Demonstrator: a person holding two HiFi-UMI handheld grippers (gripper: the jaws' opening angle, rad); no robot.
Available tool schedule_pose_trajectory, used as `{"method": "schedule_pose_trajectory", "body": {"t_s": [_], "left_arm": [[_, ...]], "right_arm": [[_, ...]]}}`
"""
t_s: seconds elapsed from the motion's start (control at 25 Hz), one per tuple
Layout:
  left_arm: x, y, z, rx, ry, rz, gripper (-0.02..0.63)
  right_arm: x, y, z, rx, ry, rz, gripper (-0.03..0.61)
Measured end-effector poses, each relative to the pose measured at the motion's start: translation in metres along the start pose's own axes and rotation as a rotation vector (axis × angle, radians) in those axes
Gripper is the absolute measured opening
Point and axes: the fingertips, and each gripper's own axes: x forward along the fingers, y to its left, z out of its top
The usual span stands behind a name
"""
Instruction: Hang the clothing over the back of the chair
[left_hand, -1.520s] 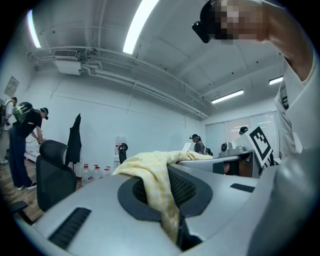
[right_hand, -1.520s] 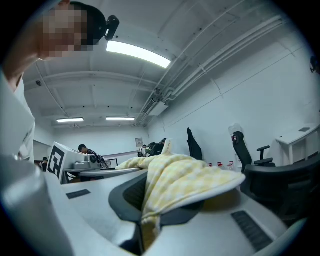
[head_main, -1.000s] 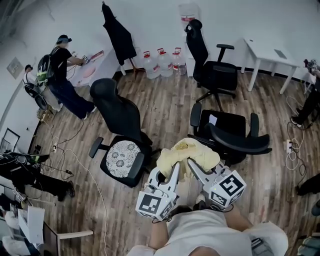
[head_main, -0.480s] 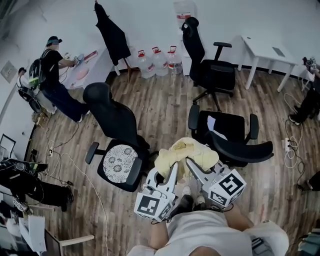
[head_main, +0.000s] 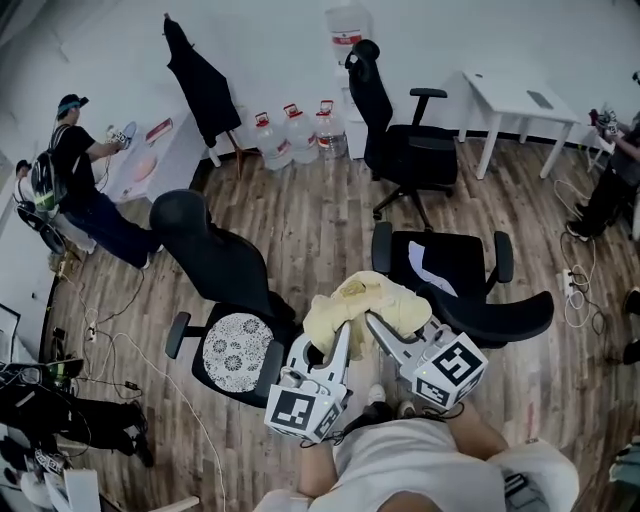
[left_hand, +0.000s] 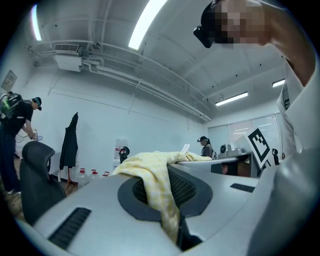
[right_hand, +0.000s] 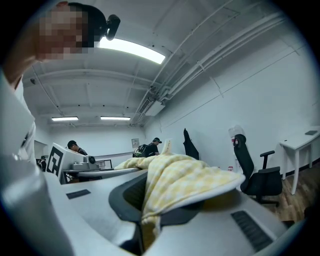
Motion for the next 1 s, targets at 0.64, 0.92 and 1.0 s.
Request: {"method": "schedule_pose_trajectory", "body": {"t_s": [0.64, 0.92, 1.0], "left_arm": [[0.046, 0.025, 0.011, 0.0, -0.001, -0.109, 0.034], [0.069, 0.018, 0.022, 0.025, -0.02, -0.105, 0.034], [0.074, 0.018, 0.023, 0.032, -0.023, -0.098, 0.035]], "right_arm": [[0.027, -0.045, 0.012, 0.044, -0.033, -0.126, 0.037], [0.023, -0.068, 0.027, 0.05, -0.063, -0.116, 0.037], [0.024, -0.072, 0.028, 0.054, -0.069, -0.108, 0.037]]}}
